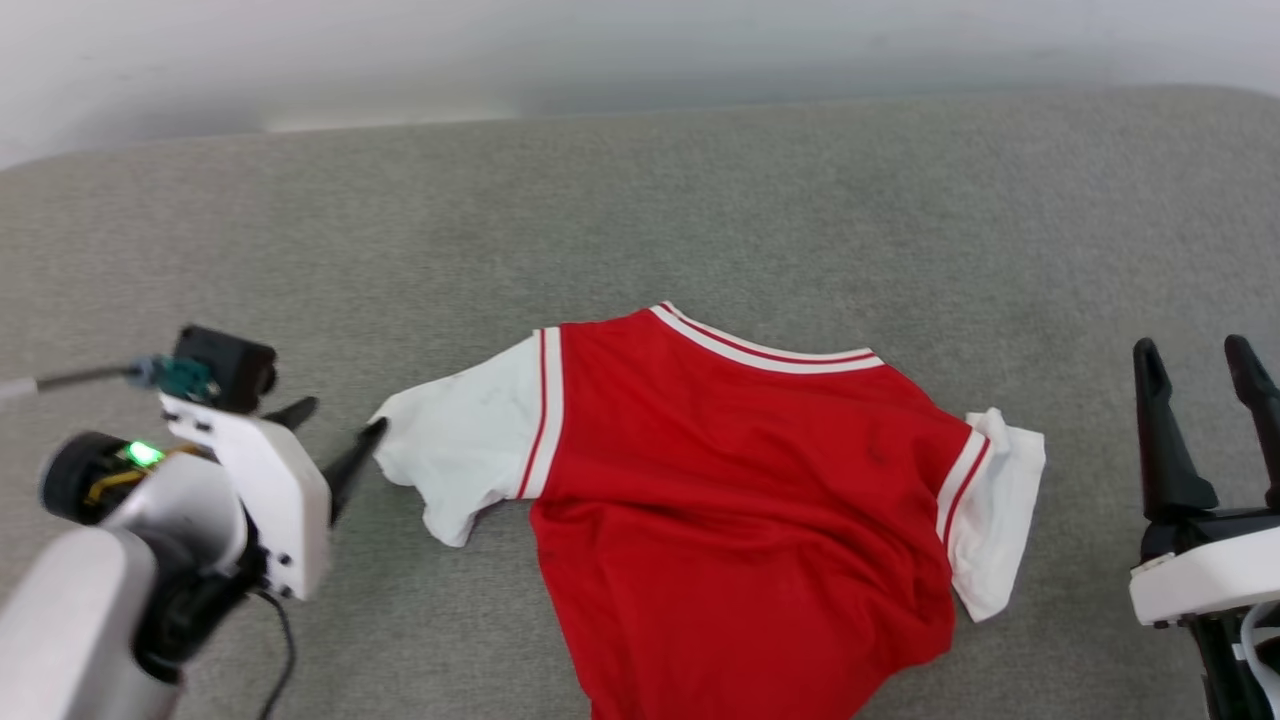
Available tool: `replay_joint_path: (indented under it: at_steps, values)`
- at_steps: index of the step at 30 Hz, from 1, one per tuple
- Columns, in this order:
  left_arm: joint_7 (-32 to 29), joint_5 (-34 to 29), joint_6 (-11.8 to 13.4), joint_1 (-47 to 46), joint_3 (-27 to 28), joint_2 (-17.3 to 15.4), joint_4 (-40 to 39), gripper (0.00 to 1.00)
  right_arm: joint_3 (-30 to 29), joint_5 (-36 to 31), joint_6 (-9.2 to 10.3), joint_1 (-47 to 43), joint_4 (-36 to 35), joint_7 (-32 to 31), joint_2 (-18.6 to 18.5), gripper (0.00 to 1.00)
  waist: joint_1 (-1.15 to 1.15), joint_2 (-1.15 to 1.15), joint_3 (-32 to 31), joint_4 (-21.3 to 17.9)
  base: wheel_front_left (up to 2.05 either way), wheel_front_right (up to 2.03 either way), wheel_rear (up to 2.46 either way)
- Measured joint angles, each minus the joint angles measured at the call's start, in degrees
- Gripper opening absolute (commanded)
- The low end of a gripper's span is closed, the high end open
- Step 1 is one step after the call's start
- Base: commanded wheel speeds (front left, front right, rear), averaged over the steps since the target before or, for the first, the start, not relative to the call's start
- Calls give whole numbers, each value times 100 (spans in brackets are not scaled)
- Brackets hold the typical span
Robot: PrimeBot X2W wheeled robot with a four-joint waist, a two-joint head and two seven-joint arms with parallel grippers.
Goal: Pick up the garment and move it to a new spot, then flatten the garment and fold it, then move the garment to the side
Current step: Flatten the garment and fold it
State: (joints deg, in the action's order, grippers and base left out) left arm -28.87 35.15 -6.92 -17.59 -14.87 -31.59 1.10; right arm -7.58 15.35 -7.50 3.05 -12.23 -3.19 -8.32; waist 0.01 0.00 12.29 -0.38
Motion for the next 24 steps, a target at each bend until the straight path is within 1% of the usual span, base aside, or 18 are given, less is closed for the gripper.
replay_joint_path:
  at_steps: [2,5,8,9,11,14,17,19,22,23,24]
  values:
    - [-475,218,-14,-212,-34,-227,38,100,25,-85,0,27,87,18,38,100,0,0,95,-95,0,0,0]
    - [-1077,613,-24,-485,-122,-258,115,100,45,-98,0,41,172,68,134,100,0,0,256,-223,0,0,0]
    - [-1551,845,-33,-697,-155,-367,266,100,54,-116,0,62,260,124,182,100,0,0,414,-339,0,0,0]
    - [-1660,834,-32,-745,-179,-428,307,100,71,-118,0,75,297,124,201,100,0,0,463,-380,0,0,0]
    - [-1804,748,-33,-847,-266,-543,385,100,112,-126,0,126,355,130,214,100,0,0,561,-459,0,0,0]
    - [-1937,586,-32,-944,-375,-626,532,100,154,-125,0,166,428,178,219,100,0,0,696,-568,0,0,0]
    - [-2062,389,-32,-1004,-527,-806,698,100,179,-119,0,183,490,230,223,100,0,0,800,-664,0,0,0]
    - [-2143,357,-34,-1010,-634,-928,726,100,179,-127,0,201,512,277,220,100,0,0,852,-716,0,0,0]
    - [-2196,392,-42,-1054,-748,-964,770,100,187,-144,0,251,543,319,218,100,0,0,903,-768,0,0,0]
    - [-2232,471,-41,-1054,-770,-962,771,76,189,-153,0,254,548,321,218,100,0,0,911,-776,0,0,0]
    - [-2241,547,-40,-1054,-781,-956,771,24,190,-160,0,254,558,323,218,100,0,0,917,-781,0,0,0]
